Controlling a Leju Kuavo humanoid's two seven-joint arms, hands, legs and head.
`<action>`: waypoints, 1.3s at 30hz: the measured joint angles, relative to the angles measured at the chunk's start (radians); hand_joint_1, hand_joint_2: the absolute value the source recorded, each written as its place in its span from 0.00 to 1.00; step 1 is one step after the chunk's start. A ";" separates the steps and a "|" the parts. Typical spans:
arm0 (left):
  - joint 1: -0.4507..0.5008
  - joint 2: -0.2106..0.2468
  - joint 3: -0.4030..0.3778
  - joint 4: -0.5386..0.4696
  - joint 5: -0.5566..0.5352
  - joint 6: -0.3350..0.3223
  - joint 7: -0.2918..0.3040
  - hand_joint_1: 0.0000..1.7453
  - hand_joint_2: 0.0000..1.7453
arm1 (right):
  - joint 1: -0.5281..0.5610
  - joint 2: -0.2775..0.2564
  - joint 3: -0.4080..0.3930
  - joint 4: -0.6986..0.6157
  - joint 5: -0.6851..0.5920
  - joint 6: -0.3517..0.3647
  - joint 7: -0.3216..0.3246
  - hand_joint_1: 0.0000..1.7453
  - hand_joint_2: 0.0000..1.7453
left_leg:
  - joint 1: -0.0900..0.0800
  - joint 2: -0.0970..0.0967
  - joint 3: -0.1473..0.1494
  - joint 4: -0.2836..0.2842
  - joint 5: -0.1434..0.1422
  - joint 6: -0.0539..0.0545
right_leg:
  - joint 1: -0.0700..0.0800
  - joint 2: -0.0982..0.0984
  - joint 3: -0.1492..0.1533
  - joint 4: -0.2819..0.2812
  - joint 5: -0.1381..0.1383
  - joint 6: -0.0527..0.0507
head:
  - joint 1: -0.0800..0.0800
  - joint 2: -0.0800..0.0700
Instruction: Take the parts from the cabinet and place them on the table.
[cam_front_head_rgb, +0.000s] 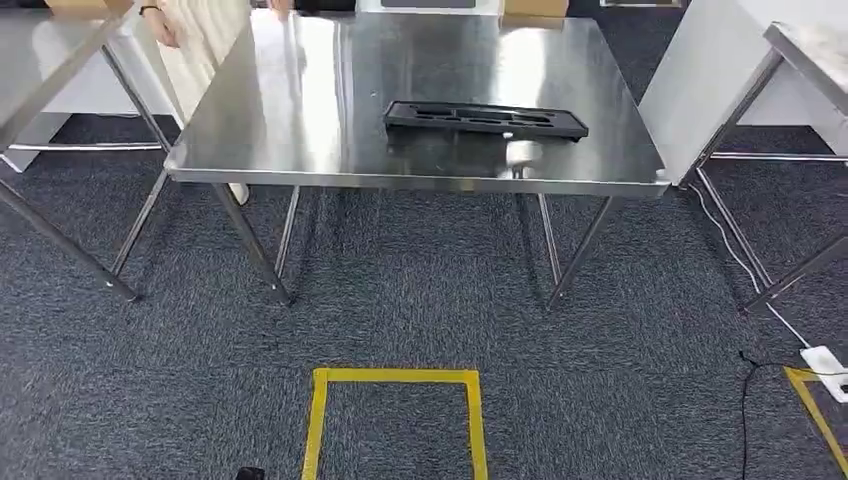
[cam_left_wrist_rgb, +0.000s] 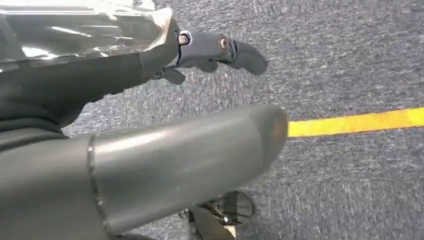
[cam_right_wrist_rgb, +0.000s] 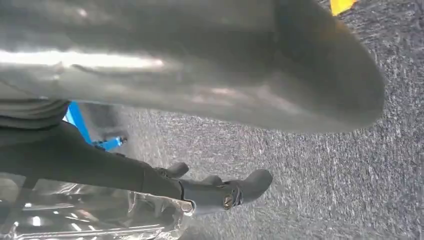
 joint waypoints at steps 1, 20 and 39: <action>0.002 0.000 0.000 0.000 0.002 0.001 -0.002 0.00 0.00 | 0.003 0.000 0.001 0.000 0.001 0.002 0.000 0.00 0.00 | -0.006 0.001 -0.005 -0.004 0.010 0.014 | 0.003 0.001 -0.005 -0.005 0.010 0.011 | 0.003 0.000; 0.014 0.002 0.002 0.000 0.003 0.006 -0.015 0.00 0.00 | -0.002 -0.002 0.006 0.001 0.007 0.004 0.004 0.00 0.00 | -0.009 0.010 -0.215 0.109 0.023 0.004 | 0.012 0.001 0.152 -0.075 -0.102 -0.073 | 0.002 0.000; 0.014 0.003 0.011 0.000 0.010 0.006 -0.023 0.00 0.00 | 0.001 0.000 0.013 0.002 0.010 0.005 0.012 0.00 0.00 | -0.002 0.019 -0.106 -0.017 0.097 0.047 | 0.009 0.006 -0.068 0.306 -0.186 -0.005 | 0.010 0.000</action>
